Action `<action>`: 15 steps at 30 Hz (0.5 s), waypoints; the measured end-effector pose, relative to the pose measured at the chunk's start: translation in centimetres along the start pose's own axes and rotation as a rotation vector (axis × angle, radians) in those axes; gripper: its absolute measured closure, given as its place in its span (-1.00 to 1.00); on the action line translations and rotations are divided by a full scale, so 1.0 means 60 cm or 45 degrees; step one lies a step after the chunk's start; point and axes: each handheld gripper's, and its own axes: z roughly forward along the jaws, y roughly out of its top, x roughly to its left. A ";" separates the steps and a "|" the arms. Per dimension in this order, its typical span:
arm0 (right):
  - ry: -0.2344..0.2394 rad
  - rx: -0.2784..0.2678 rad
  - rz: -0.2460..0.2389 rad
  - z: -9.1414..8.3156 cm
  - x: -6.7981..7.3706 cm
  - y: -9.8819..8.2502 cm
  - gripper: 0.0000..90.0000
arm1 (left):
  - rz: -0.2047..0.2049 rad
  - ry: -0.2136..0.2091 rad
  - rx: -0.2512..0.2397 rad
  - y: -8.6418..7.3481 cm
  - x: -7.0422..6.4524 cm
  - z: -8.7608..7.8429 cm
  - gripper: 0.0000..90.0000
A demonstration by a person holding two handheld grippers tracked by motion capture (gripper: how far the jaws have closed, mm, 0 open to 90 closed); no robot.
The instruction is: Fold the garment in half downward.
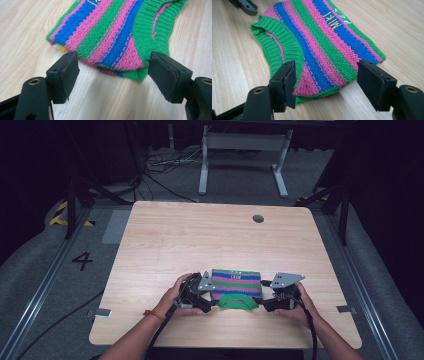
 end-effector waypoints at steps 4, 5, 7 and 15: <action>-0.012 0.023 -0.002 -0.012 -0.003 0.002 -0.29 | 0.035 0.018 0.069 -0.009 0.001 -0.015 -0.46; -0.019 0.032 -0.010 -0.015 -0.004 0.002 -0.30 | 0.041 0.022 0.077 -0.012 0.002 -0.018 -0.46; -0.031 0.050 -0.025 -0.021 -0.004 0.003 -0.30 | 0.034 0.029 0.089 -0.019 0.004 -0.027 -0.47; -0.087 0.084 -0.056 -0.048 -0.011 -0.007 -0.34 | 0.028 0.104 0.098 -0.049 0.017 -0.062 -0.48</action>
